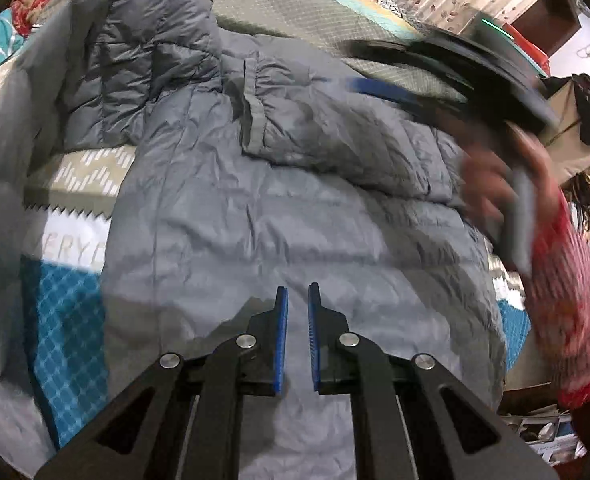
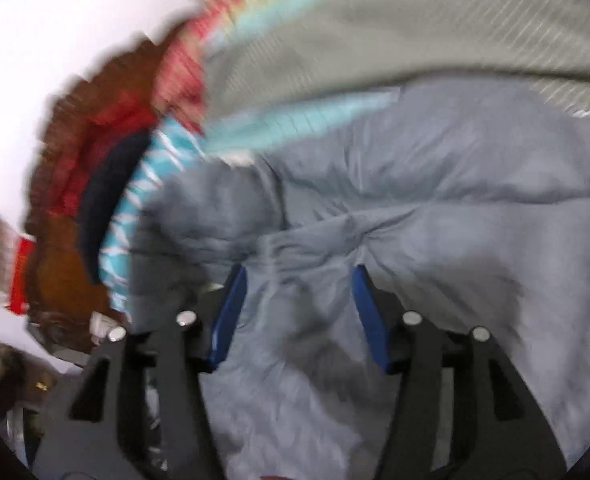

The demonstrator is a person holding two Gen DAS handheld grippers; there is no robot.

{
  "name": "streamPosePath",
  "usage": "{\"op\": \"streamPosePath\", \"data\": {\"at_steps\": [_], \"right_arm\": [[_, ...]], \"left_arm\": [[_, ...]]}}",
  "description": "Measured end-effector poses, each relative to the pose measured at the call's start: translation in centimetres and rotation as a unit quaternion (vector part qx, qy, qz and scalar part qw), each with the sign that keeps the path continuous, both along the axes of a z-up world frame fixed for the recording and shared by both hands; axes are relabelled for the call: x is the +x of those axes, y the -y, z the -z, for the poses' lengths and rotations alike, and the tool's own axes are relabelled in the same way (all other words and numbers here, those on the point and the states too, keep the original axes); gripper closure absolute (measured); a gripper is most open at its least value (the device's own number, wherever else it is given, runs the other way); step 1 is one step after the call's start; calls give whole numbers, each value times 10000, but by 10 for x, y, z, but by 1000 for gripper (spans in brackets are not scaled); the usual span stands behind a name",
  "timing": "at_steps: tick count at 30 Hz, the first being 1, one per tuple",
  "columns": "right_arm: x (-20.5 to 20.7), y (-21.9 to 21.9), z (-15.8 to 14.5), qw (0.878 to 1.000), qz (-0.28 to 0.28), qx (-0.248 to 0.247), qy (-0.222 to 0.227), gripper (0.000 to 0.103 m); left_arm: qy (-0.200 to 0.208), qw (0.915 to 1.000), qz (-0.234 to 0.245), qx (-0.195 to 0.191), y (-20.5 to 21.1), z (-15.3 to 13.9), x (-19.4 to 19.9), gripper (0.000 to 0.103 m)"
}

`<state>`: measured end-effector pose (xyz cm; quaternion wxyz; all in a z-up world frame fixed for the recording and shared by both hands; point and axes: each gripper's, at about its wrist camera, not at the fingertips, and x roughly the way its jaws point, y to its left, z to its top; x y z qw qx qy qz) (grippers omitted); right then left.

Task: Fold large clothes

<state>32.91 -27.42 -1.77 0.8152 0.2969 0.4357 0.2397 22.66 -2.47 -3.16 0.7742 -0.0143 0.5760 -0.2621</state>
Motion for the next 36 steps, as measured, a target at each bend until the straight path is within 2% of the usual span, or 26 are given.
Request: {"op": "streamPosePath", "data": {"at_steps": [1,2,4,5,7,8,11,12,14,16,18,22,24,25,27,30,33,35,36], "right_arm": [[-14,12,-10,9995,159,-110,235,50],[-40,37,-21,9963,469,-455,565,50],[-73,73,-29,9835,1078,-1204,809,50],[-91,100,-27,9714,1529,-1615,832,50],[-105,135,-14,9628,1953,-1760,621,50],[-106,155,-1,9623,2065,-1731,363,50],[-91,179,33,9621,2066,-1780,-15,53],[-82,183,45,9614,2074,-1801,-184,59],[-64,192,66,9587,2229,-1706,-458,60],[-51,193,85,9547,2269,-1795,-691,62],[-41,191,105,9510,2226,-1966,-857,62],[-38,180,113,9430,2391,-2191,-754,62],[-35,173,109,9389,2364,-2389,-741,61],[-35,171,104,9363,2330,-2520,-751,60],[-45,170,84,9334,2415,-2566,-678,57],[-78,158,45,9408,2523,-2254,-192,57],[-104,123,20,9599,2107,-1846,84,56],[-119,77,11,9765,1505,-1534,167,56],[-125,56,9,9818,1253,-1416,199,56]], "left_arm": [[68,10000,18,2,7,-2,8,89],[177,9998,53,7,17,-5,17,89],[463,9988,184,18,40,-12,34,89],[624,9978,228,73,51,-13,43,89],[972,9944,287,296,76,-12,60,89],[1129,9922,300,443,91,-7,72,89],[1249,9876,265,913,117,16,104,89],[1264,9854,238,1120,124,26,114,89],[1304,9778,175,1633,136,51,132,89],[1337,9728,205,1880,141,68,140,89],[1544,9647,296,2112,145,78,141,89],[2002,9446,330,2579,158,87,132,89],[2041,9367,403,2817,160,80,126,89],[2016,9358,416,2862,159,74,122,89],[2140,9395,387,2648,144,45,100,89],[2429,9478,278,2047,105,4,54,89],[2333,9618,161,1424,35,-25,-12,89],[2197,9666,77,1314,-6,-30,-47,89],[2007,9710,-16,1299,-36,-30,-68,89]]}}
